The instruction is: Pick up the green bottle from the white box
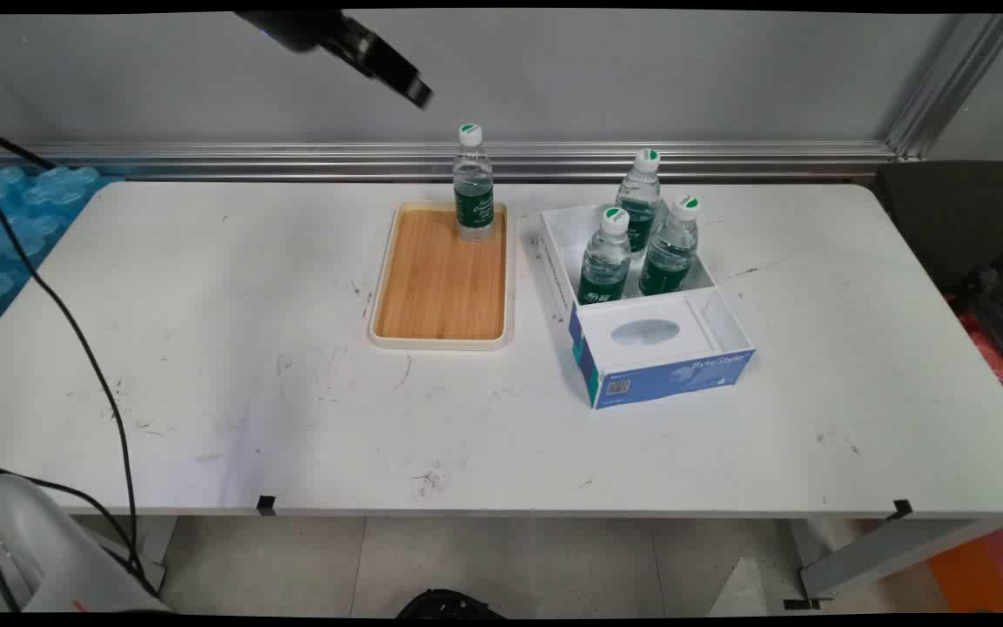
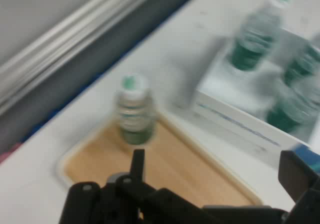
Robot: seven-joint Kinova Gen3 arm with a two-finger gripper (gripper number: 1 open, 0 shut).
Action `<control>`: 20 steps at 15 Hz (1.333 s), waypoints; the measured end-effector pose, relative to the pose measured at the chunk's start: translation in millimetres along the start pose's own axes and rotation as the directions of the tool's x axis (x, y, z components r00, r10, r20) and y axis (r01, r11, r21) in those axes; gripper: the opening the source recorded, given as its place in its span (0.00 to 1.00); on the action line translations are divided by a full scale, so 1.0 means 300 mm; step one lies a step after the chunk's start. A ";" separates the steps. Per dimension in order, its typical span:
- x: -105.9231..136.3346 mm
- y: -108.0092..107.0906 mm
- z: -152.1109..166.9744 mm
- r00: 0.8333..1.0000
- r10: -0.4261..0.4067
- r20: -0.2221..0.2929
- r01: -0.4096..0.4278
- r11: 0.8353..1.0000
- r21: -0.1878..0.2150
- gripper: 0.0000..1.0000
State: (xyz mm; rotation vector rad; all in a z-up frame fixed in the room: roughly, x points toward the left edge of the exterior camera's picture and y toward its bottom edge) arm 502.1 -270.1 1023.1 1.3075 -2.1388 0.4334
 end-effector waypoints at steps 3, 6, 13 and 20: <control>0.008 0.071 0.065 0.995 0.096 0.026 -0.093 0.992 -0.087 1.00; 0.018 0.126 0.136 0.987 0.156 0.039 -0.149 0.979 -0.140 1.00; 0.076 0.258 0.392 0.956 0.285 0.074 -0.264 0.941 -0.211 1.00; 0.132 0.360 0.637 0.924 0.358 0.135 -0.327 0.922 -0.210 1.00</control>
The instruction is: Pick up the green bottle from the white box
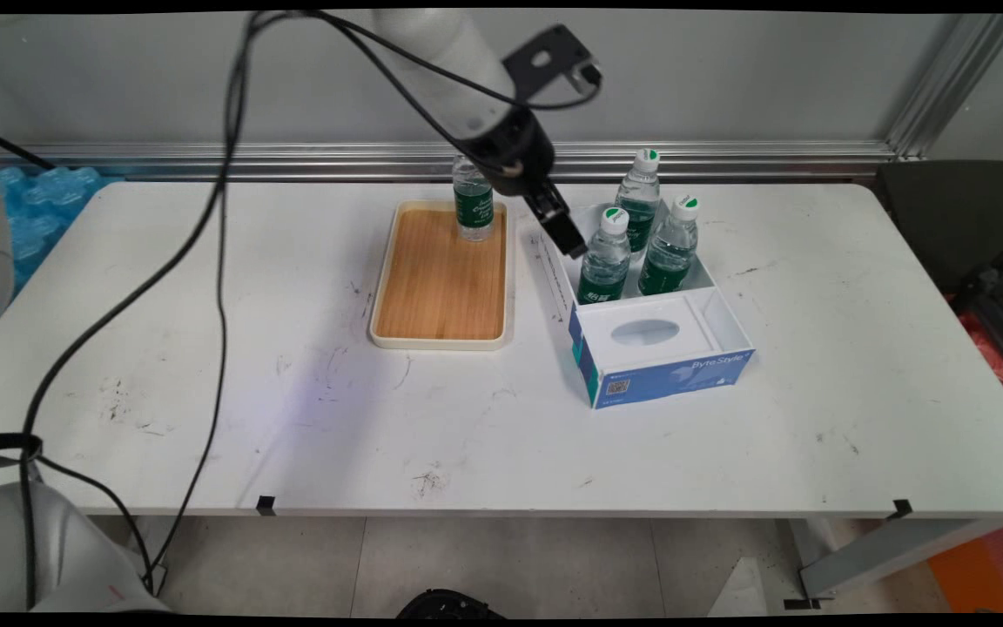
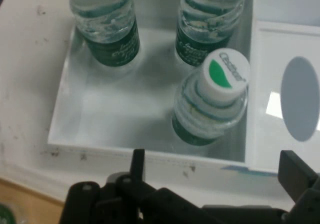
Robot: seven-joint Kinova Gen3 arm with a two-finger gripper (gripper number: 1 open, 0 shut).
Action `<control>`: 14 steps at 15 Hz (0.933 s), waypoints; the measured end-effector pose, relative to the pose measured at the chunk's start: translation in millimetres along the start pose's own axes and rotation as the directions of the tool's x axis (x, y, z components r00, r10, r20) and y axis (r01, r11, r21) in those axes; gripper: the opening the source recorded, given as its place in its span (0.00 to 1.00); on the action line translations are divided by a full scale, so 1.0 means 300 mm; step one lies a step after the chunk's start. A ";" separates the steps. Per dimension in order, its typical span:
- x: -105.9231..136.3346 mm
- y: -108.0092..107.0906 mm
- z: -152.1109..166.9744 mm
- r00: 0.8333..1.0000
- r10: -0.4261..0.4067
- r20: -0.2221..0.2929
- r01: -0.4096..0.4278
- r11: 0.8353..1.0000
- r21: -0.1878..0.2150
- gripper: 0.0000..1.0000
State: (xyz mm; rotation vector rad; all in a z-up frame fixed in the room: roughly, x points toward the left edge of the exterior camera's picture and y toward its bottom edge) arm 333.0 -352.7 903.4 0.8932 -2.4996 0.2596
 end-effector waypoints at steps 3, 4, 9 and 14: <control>0.039 0.006 0.085 1.000 0.018 0.023 -0.018 1.000 -0.001 1.00; 0.052 0.007 0.114 0.999 0.025 0.030 -0.025 1.000 -0.003 1.00; 0.098 0.013 0.230 0.997 0.058 0.053 -0.057 0.998 -0.021 1.00; 0.125 0.015 0.301 0.995 0.083 0.058 -0.081 0.996 -0.037 1.00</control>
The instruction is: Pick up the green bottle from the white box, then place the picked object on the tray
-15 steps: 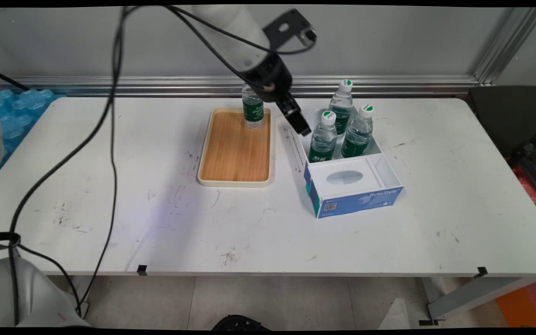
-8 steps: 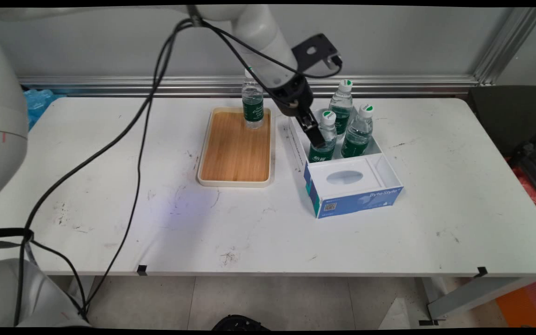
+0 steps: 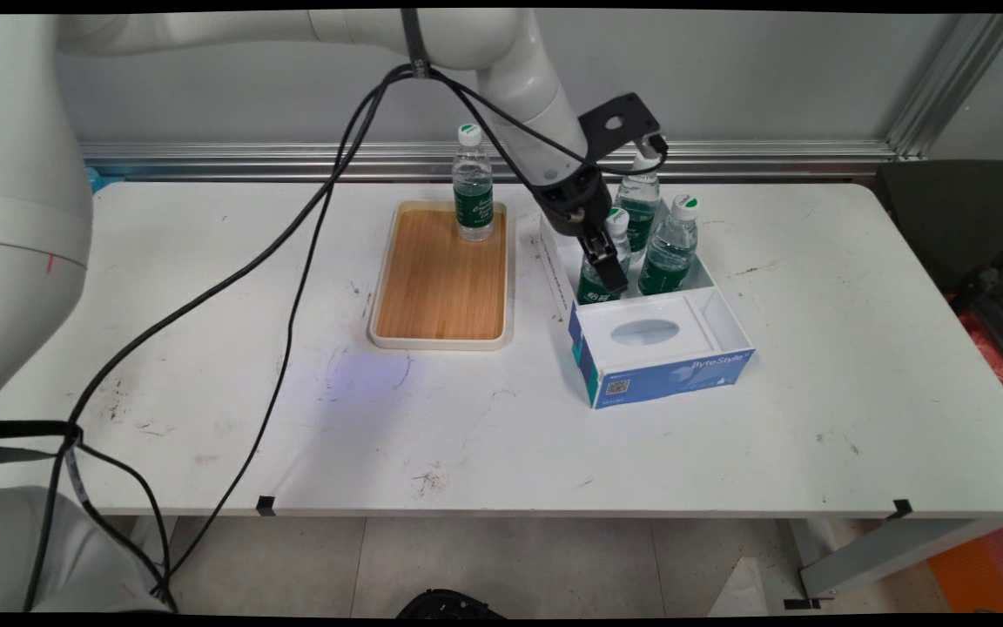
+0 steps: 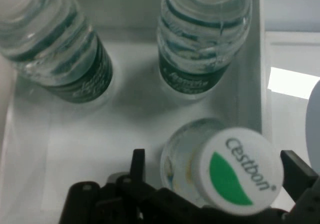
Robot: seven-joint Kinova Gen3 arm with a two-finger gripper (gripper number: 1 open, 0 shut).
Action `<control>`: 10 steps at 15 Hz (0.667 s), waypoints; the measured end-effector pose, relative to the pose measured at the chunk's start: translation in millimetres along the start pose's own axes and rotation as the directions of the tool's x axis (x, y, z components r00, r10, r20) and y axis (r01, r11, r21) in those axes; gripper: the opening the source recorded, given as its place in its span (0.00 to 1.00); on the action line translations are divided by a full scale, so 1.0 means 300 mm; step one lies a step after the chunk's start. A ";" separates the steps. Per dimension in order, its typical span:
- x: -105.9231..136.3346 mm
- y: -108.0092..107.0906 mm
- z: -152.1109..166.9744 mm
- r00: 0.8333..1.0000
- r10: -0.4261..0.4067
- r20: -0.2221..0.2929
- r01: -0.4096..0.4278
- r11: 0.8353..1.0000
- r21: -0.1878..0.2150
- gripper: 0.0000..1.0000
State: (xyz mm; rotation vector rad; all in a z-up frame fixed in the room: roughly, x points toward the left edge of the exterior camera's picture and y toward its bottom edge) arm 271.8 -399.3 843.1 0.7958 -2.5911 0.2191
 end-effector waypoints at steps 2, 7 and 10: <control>0.007 -0.001 0.016 1.000 0.009 -0.003 -0.009 1.000 -0.003 0.00; 0.016 -0.006 0.018 1.000 0.029 -0.010 -0.029 1.000 -0.001 0.00; 0.019 -0.007 -0.013 0.999 0.029 -0.019 -0.029 1.000 0.003 0.00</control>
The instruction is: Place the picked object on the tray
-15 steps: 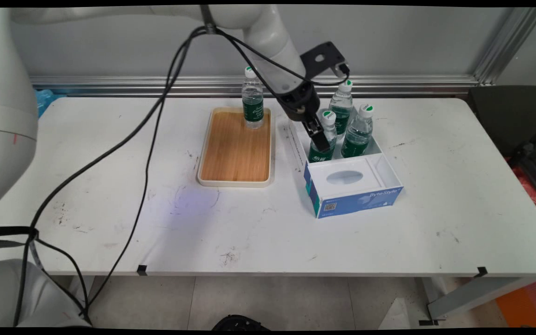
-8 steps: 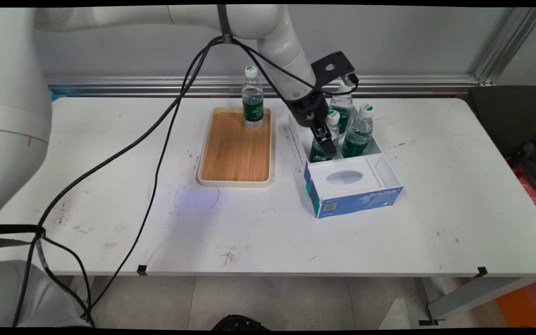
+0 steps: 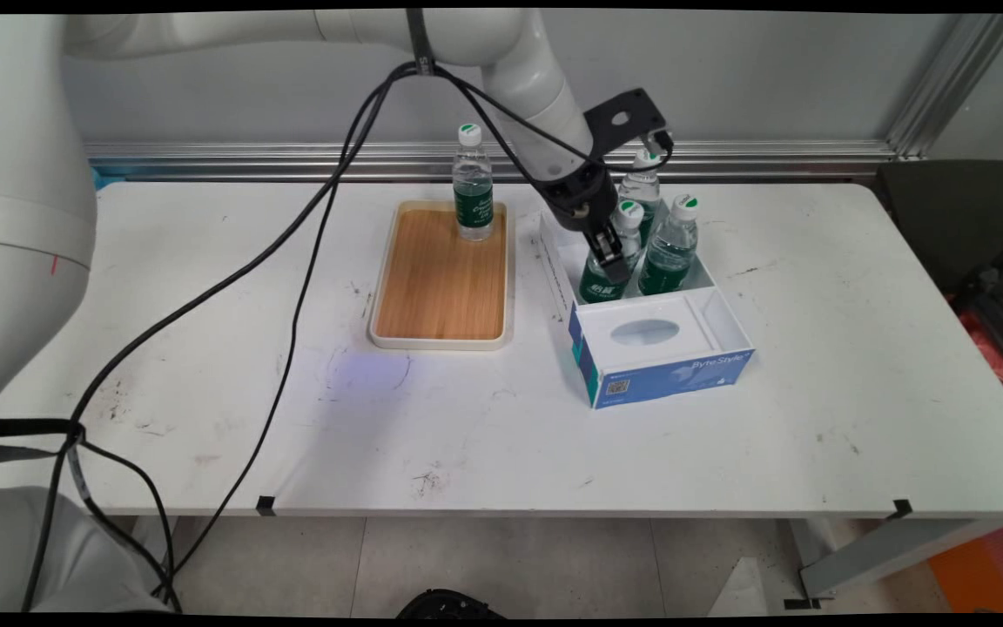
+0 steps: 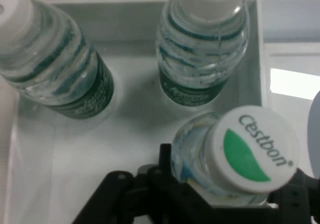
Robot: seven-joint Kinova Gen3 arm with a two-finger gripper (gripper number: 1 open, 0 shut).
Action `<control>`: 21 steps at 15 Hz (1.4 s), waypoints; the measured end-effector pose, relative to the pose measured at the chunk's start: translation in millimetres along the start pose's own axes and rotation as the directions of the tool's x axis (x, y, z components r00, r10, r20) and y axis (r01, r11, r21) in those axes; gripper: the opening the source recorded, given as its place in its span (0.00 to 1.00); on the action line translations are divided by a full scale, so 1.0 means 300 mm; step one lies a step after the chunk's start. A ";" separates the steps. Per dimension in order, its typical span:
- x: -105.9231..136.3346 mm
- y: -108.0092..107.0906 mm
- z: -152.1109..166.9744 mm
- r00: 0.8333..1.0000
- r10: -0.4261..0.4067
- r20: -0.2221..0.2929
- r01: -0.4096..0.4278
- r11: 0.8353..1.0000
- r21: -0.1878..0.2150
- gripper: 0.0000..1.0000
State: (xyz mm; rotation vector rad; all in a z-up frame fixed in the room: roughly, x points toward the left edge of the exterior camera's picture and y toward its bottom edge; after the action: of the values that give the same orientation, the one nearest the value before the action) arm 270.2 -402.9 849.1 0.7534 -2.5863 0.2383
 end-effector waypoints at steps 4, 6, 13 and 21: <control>0.019 0.003 -0.101 0.999 -0.019 -0.041 0.019 1.000 0.009 0.00; 0.022 0.005 -0.162 0.998 -0.032 -0.060 0.033 0.999 0.014 0.00; -0.043 0.018 -0.412 0.986 -0.104 -0.127 0.110 0.993 0.045 0.00; -0.246 -0.013 -0.635 0.954 -0.243 -0.175 0.266 0.956 0.121 0.00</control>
State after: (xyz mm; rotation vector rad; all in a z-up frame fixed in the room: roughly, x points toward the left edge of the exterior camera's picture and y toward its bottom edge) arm 396.5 -318.4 985.7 1.0658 -2.3119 0.3903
